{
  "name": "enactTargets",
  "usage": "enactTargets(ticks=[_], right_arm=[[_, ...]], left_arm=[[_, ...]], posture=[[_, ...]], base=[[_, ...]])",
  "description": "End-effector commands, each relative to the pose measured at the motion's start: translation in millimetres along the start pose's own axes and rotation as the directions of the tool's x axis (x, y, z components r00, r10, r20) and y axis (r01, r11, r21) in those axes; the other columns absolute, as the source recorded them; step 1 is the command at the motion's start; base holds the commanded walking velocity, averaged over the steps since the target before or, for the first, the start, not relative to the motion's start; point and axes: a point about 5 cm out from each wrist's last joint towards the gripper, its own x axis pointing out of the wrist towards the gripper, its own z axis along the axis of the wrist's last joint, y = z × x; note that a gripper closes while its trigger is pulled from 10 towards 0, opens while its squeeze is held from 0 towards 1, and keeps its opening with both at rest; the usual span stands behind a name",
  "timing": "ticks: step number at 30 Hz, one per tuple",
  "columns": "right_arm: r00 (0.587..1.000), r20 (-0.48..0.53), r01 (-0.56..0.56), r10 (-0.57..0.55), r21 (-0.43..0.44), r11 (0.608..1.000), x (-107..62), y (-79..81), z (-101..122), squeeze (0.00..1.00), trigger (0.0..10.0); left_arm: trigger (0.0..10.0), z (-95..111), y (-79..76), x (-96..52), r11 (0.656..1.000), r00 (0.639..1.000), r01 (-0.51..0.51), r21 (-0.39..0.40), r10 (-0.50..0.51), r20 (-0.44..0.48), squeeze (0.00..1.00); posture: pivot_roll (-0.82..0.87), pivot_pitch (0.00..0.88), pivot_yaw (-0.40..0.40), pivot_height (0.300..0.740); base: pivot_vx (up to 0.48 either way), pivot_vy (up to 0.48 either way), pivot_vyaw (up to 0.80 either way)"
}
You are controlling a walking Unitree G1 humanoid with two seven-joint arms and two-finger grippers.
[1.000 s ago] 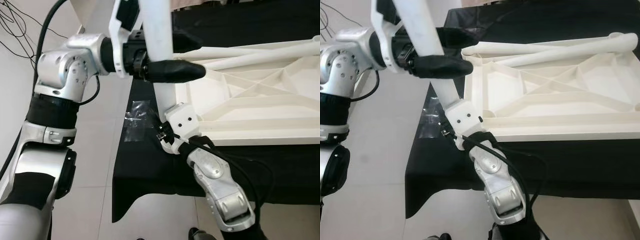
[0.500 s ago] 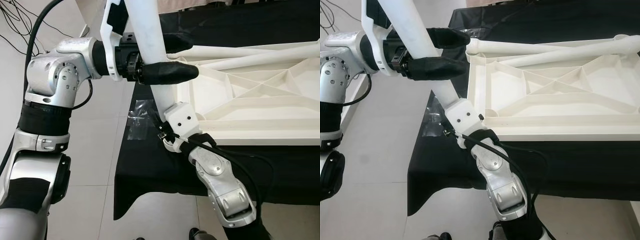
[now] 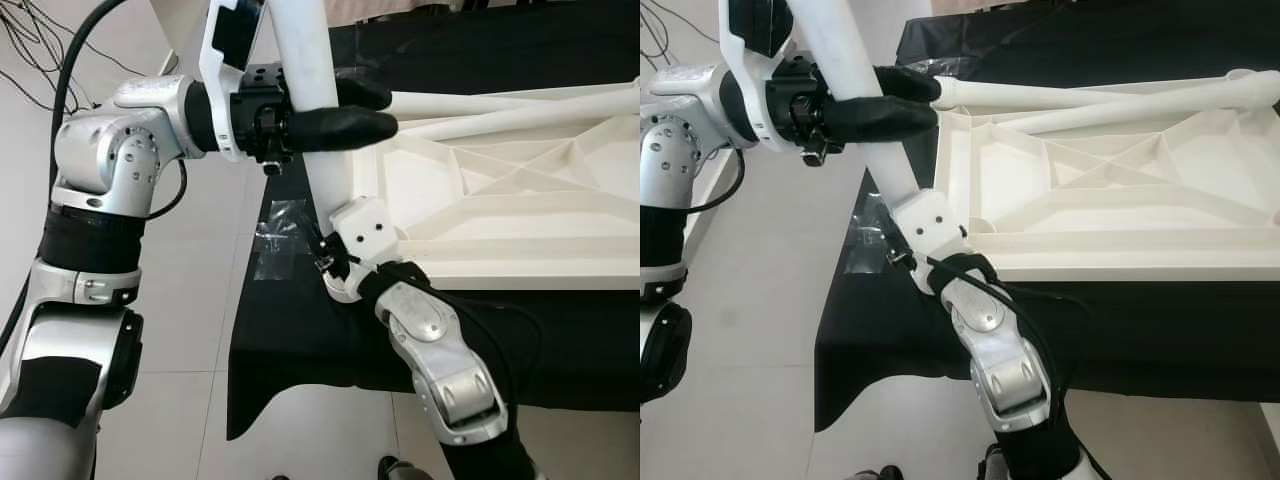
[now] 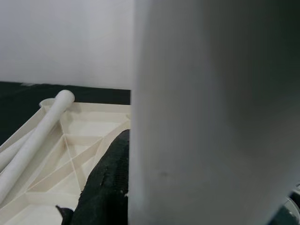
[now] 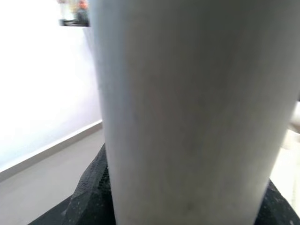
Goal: Building children table
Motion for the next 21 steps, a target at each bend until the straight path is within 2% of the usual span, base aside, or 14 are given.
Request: enactTargets(ticks=[1,2,3,5,8,9,11,13,14,15,16,19,20,21], right_arm=[[0.986,-0.116,-0.115,0.122,0.067,0.991,-3.0,12.3,-31.8,0.00,10.0],[0.981,-0.101,-0.161,0.168,0.077,0.984,-2.9,8.7,-30.4,1.00,10.0],[0.969,-0.082,-0.230,0.235,0.062,0.971,-1.7,2.1,-28.2,1.00,10.0],[0.951,-0.068,-0.300,0.302,0.037,0.953,-0.8,-5.9,-25.5,1.00,10.0],[0.930,-0.052,-0.363,0.363,0.016,0.932,4.4,-19.2,-20.7,1.00,10.0],[0.930,-0.052,-0.363,0.363,0.016,0.932,4.4,-19.2,-20.7,1.00,10.0],[0.906,-0.012,-0.424,0.424,-0.009,0.906,15.4,-32.5,-11.1,1.00,10.0],[0.901,-0.001,-0.435,0.435,-0.007,0.901,17.5,-34.5,-9.4,1.00,10.0],[0.892,0.013,-0.452,0.452,0.004,0.892,20.7,-36.5,-7.4,0.72,10.0],[0.884,0.026,-0.467,0.467,0.015,0.884,23.3,-38.1,-5.6,0.31,10.0],[0.875,0.038,-0.483,0.482,0.027,0.875,25.7,-39.8,-4.2,0.00,10.0],[0.817,0.085,-0.574,0.570,0.037,0.818,30.9,-40.9,4.9,0.00,10.0],[0.817,0.085,-0.574,0.570,0.037,0.818,30.9,-40.9,4.9,0.00,10.0],[0.795,0.103,-0.604,0.598,0.038,0.796,31.7,-40.4,8.7,0.00,10.0]], left_arm=[[0.0,5.9,3.8,-6.1,1.000,0.999,-0.028,-0.002,0.028,0.015,0.00],[0.0,6.2,4.1,-6.1,1.000,0.999,-0.028,-0.003,0.028,0.017,0.00],[0.0,6.7,4.7,-6.1,1.000,0.999,-0.025,-0.005,0.025,0.020,0.00],[0.0,7.2,5.3,-5.9,1.000,0.999,-0.023,-0.008,0.023,0.023,0.00],[0.0,7.7,5.5,-4.1,1.000,1.000,-0.011,-0.008,0.011,0.026,0.00],[0.0,7.7,5.5,-4.1,1.000,1.000,-0.011,-0.008,0.011,0.026,0.00],[0.0,8.9,4.3,0.3,1.000,0.999,0.024,-0.012,-0.023,0.038,0.00],[0.0,9.1,4.2,1.3,0.999,0.999,0.032,-0.013,-0.032,0.041,0.00],[0.0,9.1,3.1,3.0,0.999,0.998,0.053,-0.010,-0.053,0.039,0.00],[0.0,8.8,1.8,4.9,0.997,0.997,0.075,-0.007,-0.075,0.037,0.00],[0.0,8.6,0.3,7.0,0.995,0.995,0.097,-0.006,-0.097,0.034,0.00],[0.0,7.7,-4.9,15.1,0.984,0.984,0.177,0.005,-0.177,0.014,0.00],[0.0,7.7,-4.9,15.1,0.984,0.984,0.177,0.005,-0.177,0.014,0.00],[0.0,7.4,-6.4,17.5,0.980,0.980,0.201,0.006,-0.201,0.009,0.00]], posture=[[-0.05,0.247,0.118,0.740],[-0.05,0.246,0.116,0.740],[-0.05,0.243,0.113,0.740],[-0.05,0.243,0.112,0.740],[-0.05,0.241,0.106,0.740],[-0.05,0.241,0.106,0.740],[-0.05,0.244,0.098,0.740],[-0.05,0.244,0.098,0.740],[-0.04,0.247,0.097,0.740],[-0.04,0.248,0.096,0.740],[-0.04,0.250,0.095,0.740],[-0.03,0.252,0.094,0.740],[-0.03,0.252,0.094,0.740],[-0.03,0.256,0.096,0.740]], base=[[0.000,0.000,0.00],[0.000,0.000,0.00],[0.000,0.000,0.00],[0.000,0.000,0.00],[0.000,0.000,0.00],[0.000,0.000,0.00],[0.000,0.000,0.00],[0.000,0.000,0.00],[0.000,0.000,0.00],[0.000,0.000,0.00],[0.000,0.000,0.00],[0.000,0.000,0.00],[0.000,0.000,0.00],[0.000,0.000,0.00]])
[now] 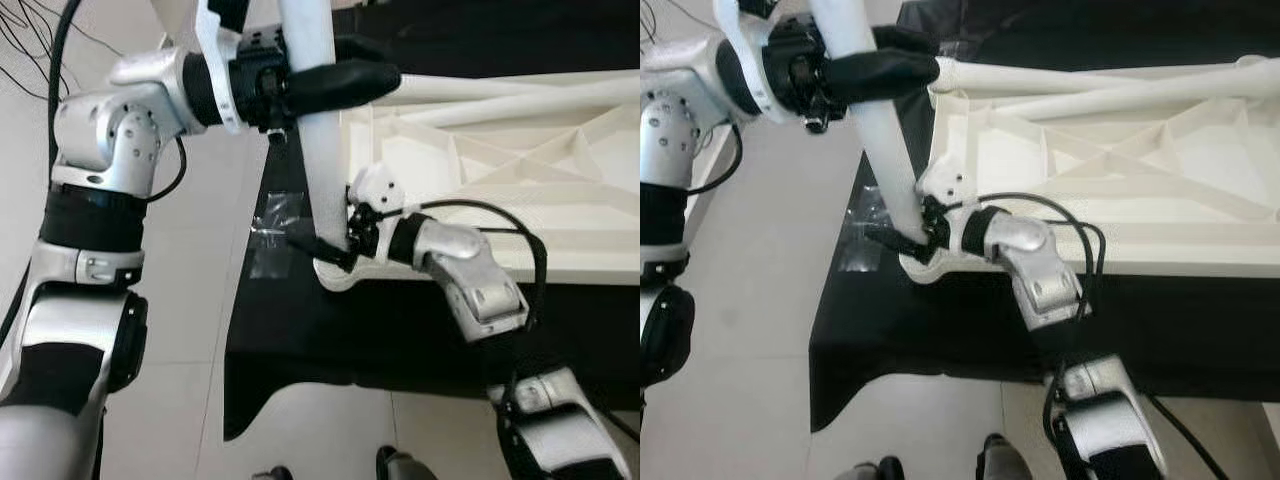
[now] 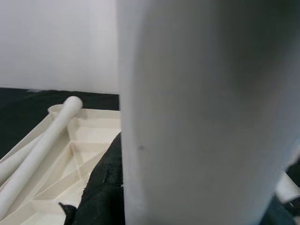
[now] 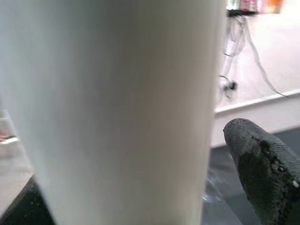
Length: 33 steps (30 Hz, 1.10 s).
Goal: Building children table
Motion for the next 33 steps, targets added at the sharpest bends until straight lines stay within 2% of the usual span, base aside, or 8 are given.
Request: enactTargets(ticks=[1,10,11,28,30,31,32,33], right_arm=[[0.993,0.054,-0.103,0.102,0.006,0.995,10.8,8.8,6.9,0.00,10.0],[0.966,0.040,-0.255,0.255,-0.012,0.967,16.0,8.3,8.7,0.00,10.0],[0.961,0.041,-0.275,0.275,-0.009,0.961,16.0,8.1,8.0,0.00,1.0],[0.927,0.027,-0.374,0.374,-0.008,0.927,22.4,7.0,5.1,0.00,0.0],[0.933,0.026,-0.358,0.358,-0.014,0.934,23.2,5.6,4.8,0.00,0.0],[0.947,0.025,-0.321,0.321,-0.023,0.947,24.3,2.6,3.8,0.00,0.0],[0.947,0.025,-0.321,0.321,-0.023,0.947,24.3,2.6,3.8,0.00,0.0],[0.954,0.030,-0.298,0.299,-0.023,0.954,24.7,0.9,3.3,0.00,0.0]], left_arm=[[0.0,-5.1,-6.8,13.3,0.993,0.994,0.111,-0.030,-0.112,-0.020,0.00],[0.0,-13.0,-12.0,21.6,0.982,0.981,0.187,-0.037,-0.189,-0.038,0.00],[0.0,-12.6,-12.3,22.7,0.979,0.979,0.199,-0.034,-0.200,-0.031,0.00],[0.0,-1.0,-20.5,32.6,0.933,0.931,0.360,-0.008,-0.359,0.060,0.00],[0.0,-1.1,-21.1,31.5,0.934,0.933,0.358,-0.019,-0.356,0.058,0.13],[0.9,-2.7,-19.0,28.3,0.950,0.952,0.306,-0.056,-0.304,0.046,1.00],[0.9,-2.7,-19.0,28.3,0.950,0.952,0.306,-0.056,-0.304,0.046,1.00],[3.8,-4.2,-17.6,24.1,0.963,0.964,0.264,-0.051,-0.263,0.028,1.00]], posture=[[-0.03,0.256,0.096,0.740],[-0.04,0.270,0.101,0.740],[-0.04,0.273,0.101,0.740],[-0.04,0.282,0.096,0.740],[-0.04,0.285,0.094,0.740],[-0.04,0.285,0.091,0.740],[-0.04,0.285,0.091,0.740],[-0.04,0.287,0.088,0.740]], base=[[0.000,0.000,0.00],[0.000,0.000,0.00],[0.000,0.000,0.00],[0.000,0.000,0.00],[0.000,0.000,0.00],[0.000,0.000,0.00],[0.000,0.000,0.00],[0.000,0.000,0.00]])
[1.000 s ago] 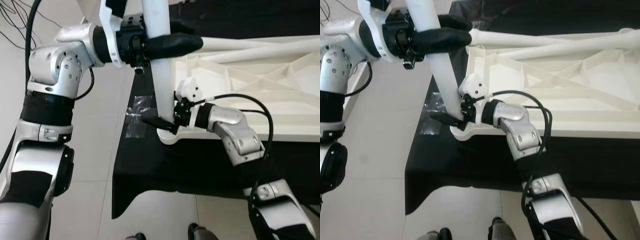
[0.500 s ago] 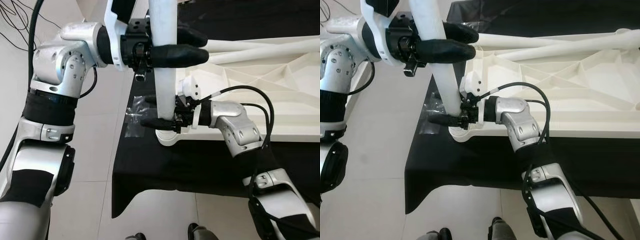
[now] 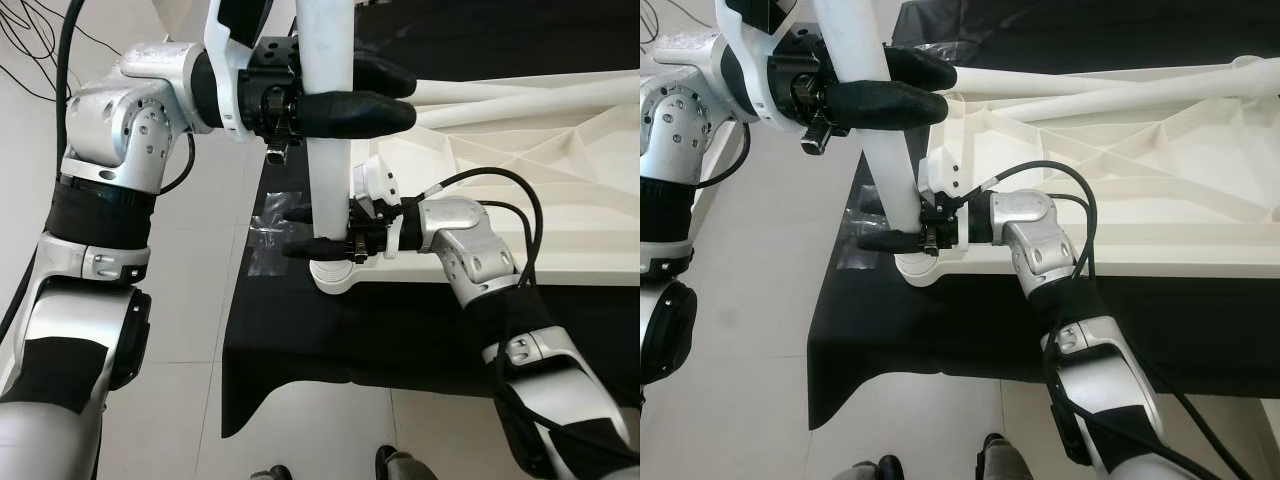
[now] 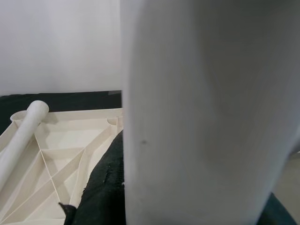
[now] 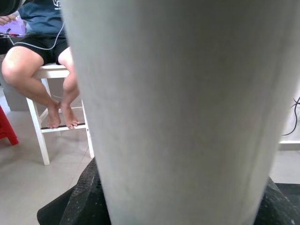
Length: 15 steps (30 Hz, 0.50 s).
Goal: Building children table
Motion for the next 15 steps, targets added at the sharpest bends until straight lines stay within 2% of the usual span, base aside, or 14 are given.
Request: enactTargets(ticks=[1,2,3,5,7,8,9,10,13,15], right_arm=[[1.000,0.002,0.018,-0.018,0.011,1.000,20.7,-0.2,0.0,0.00,0.0],[1.000,0.005,0.027,-0.027,0.013,1.000,20.7,-0.8,-0.2,0.00,0.0],[0.999,0.013,0.047,-0.047,0.015,0.999,20.6,-1.8,-1.0,0.00,0.0],[0.999,0.014,0.049,-0.049,0.014,0.999,20.5,-2.1,-1.2,0.00,0.0],[0.998,0.021,0.055,-0.056,0.018,0.998,20.2,-2.4,-1.6,0.00,0.0],[0.998,0.021,0.055,-0.056,0.018,0.998,20.2,-2.4,-1.6,0.00,0.0],[0.998,0.026,0.051,-0.052,0.021,0.998,19.6,-1.9,-2.5,0.00,0.0],[0.998,0.026,0.051,-0.052,0.021,0.998,19.6,-1.9,-2.5,0.00,0.0],[0.999,0.024,0.036,-0.036,0.022,0.999,18.3,-2.1,-4.0,0.00,0.0],[0.999,0.024,0.036,-0.036,0.022,0.999,18.3,-2.1,-4.0,0.00,0.0]], left_arm=[[3.8,-3.7,-8.4,15.3,0.991,0.991,0.118,-0.059,-0.114,0.063,1.00],[3.8,-4.3,-8.5,13.0,0.994,0.994,0.102,-0.047,-0.100,0.054,1.00],[10.0,-5.6,-10.1,4.7,0.997,0.998,0.064,-0.034,-0.063,0.029,1.00],[10.0,-5.7,-10.5,3.1,0.998,0.998,0.057,-0.034,-0.057,0.024,1.00],[10.0,-2.8,-10.1,-7.3,1.000,1.000,-0.012,-0.022,0.012,0.021,1.00],[10.0,-2.8,-10.1,-7.3,1.000,1.000,-0.012,-0.022,0.012,0.021,1.00],[10.0,3.1,-12.4,-25.3,0.994,0.994,-0.107,0.000,0.107,0.015,1.00],[10.0,3.1,-12.4,-25.3,0.994,0.994,-0.107,0.000,0.107,0.015,1.00],[10.0,11.5,-16.9,-47.0,0.973,0.974,-0.227,0.030,0.227,0.005,1.00],[10.0,11.5,-16.9,-47.0,0.973,0.974,-0.227,0.030,0.227,0.005,1.00]], posture=[[-0.04,0.287,0.088,0.740],[-0.04,0.287,0.088,0.740],[-0.04,0.289,0.087,0.740],[-0.04,0.290,0.086,0.740],[-0.04,0.294,0.084,0.740],[-0.04,0.294,0.084,0.740],[-0.03,0.301,0.078,0.740],[-0.03,0.301,0.078,0.740],[-0.02,0.302,0.072,0.740],[-0.02,0.302,0.072,0.740]], base=[[0.000,0.000,0.00],[0.000,0.000,0.00],[0.000,0.000,0.00],[0.000,0.000,0.00],[0.000,0.000,0.00],[0.000,0.000,0.00],[0.000,0.000,0.00],[0.000,0.000,0.00],[0.000,0.000,0.00],[0.000,0.000,0.00]])
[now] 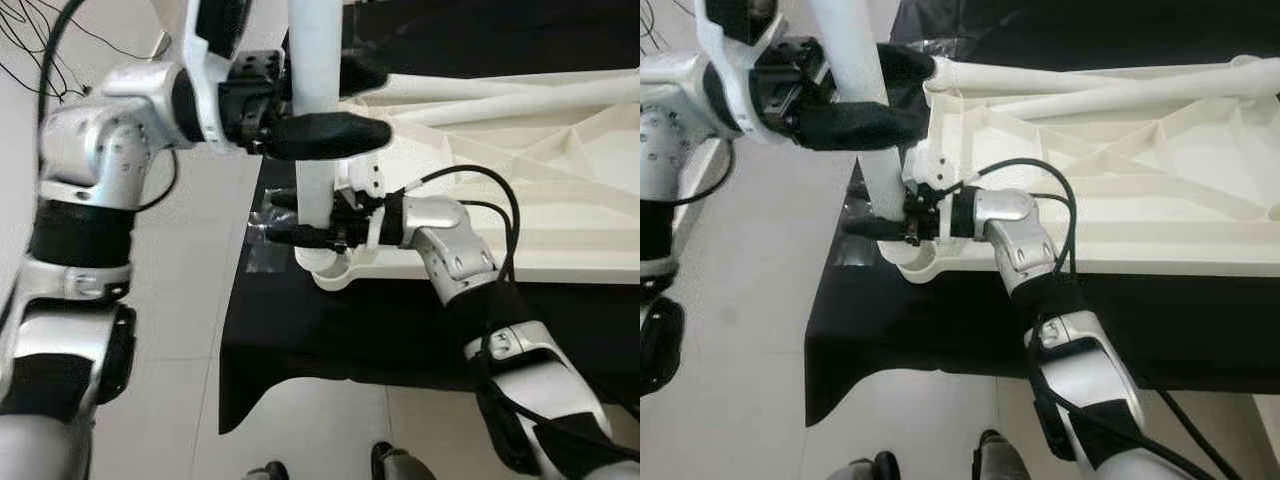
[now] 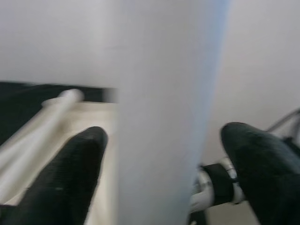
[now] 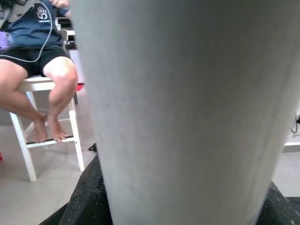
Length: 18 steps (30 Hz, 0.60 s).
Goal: Building children table
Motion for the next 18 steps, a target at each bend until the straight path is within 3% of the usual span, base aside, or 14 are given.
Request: enactTargets(ticks=[1,3,4,6,7,8,11,13,15,16,17,18], right_arm=[[1.000,-0.022,-0.021,0.021,0.024,0.999,1.8,1.5,-7.8,0.00,0.0],[1.000,-0.017,0.004,-0.003,0.022,1.000,-1.9,-3.1,-6.0,0.00,0.0],[1.000,-0.017,0.004,-0.003,0.022,1.000,-1.9,-3.1,-6.0,0.00,0.0],[0.999,0.008,0.046,-0.046,0.030,0.998,-8.2,-9.8,-1.4,0.00,0.0],[0.999,0.008,0.046,-0.046,0.030,0.998,-8.2,-9.8,-1.4,0.00,0.0],[0.996,0.044,0.078,-0.080,0.044,0.996,-14.7,-15.4,4.3,0.00,0.0],[0.993,0.069,0.092,-0.095,0.053,0.994,-18.9,-18.3,8.4,0.00,0.0],[0.993,0.069,0.092,-0.095,0.053,0.994,-18.9,-18.3,8.4,0.00,0.0],[0.991,0.092,0.090,-0.096,0.062,0.994,-23.6,-19.8,11.8,0.00,0.0],[0.991,0.092,0.090,-0.096,0.062,0.994,-23.6,-19.8,11.8,0.00,0.0],[0.995,0.089,0.046,-0.051,0.061,0.997,-25.3,-16.7,11.3,0.00,0.0],[0.997,0.080,-0.003,-0.002,0.056,0.998,-26.4,-13.0,10.3,0.00,0.0]], left_arm=[[10.0,15.9,-7.7,-22.3,0.994,0.996,-0.090,0.058,0.090,-0.005,1.00],[10.0,27.7,-13.1,-40.5,0.979,0.984,-0.179,0.099,0.180,-0.002,1.00],[10.0,27.7,-13.1,-40.5,0.979,0.984,-0.179,0.099,0.180,-0.002,1.00],[10.0,42.3,-17.4,-61.0,0.947,0.957,-0.290,0.137,0.290,0.019,1.00],[10.0,42.3,-17.4,-61.0,0.947,0.957,-0.290,0.137,0.290,0.019,1.00],[10.0,54.9,-22.8,-80.1,0.909,0.921,-0.388,0.155,0.385,0.049,1.00],[10.0,61.9,-28.1,-92.9,0.880,0.893,-0.449,0.156,0.444,0.072,1.00],[10.0,61.9,-28.1,-92.9,0.880,0.893,-0.449,0.156,0.444,0.072,1.00],[10.0,63.4,-35.9,-109.1,0.835,0.843,-0.537,0.117,0.528,0.103,1.00],[10.0,63.4,-35.9,-109.1,0.835,0.843,-0.537,0.117,0.528,0.103,1.00],[10.0,43.3,-46.2,-116.9,0.817,0.819,-0.574,0.061,0.572,0.051,1.00],[10.0,16.2,-58.5,-120.6,0.805,0.804,-0.593,0.016,0.593,-0.038,0.53]], posture=[[-0.02,0.305,0.067,0.740],[-0.01,0.305,0.064,0.740],[-0.01,0.305,0.064,0.740],[0.00,0.305,0.058,0.740],[0.00,0.305,0.058,0.740],[0.01,0.303,0.055,0.740],[0.01,0.303,0.054,0.740],[0.01,0.303,0.054,0.740],[0.02,0.300,0.051,0.740],[0.02,0.300,0.051,0.740],[0.03,0.301,0.053,0.740],[0.03,0.302,0.051,0.740]], base=[[0.000,0.000,0.00],[0.000,0.000,0.00],[0.000,0.000,0.00],[0.000,0.000,0.00],[0.000,0.000,0.00],[0.000,0.000,0.00],[0.000,0.000,0.00],[0.000,0.000,0.00],[0.000,0.000,0.00],[0.000,0.000,0.00],[0.000,0.000,0.00],[0.000,0.000,0.00]])
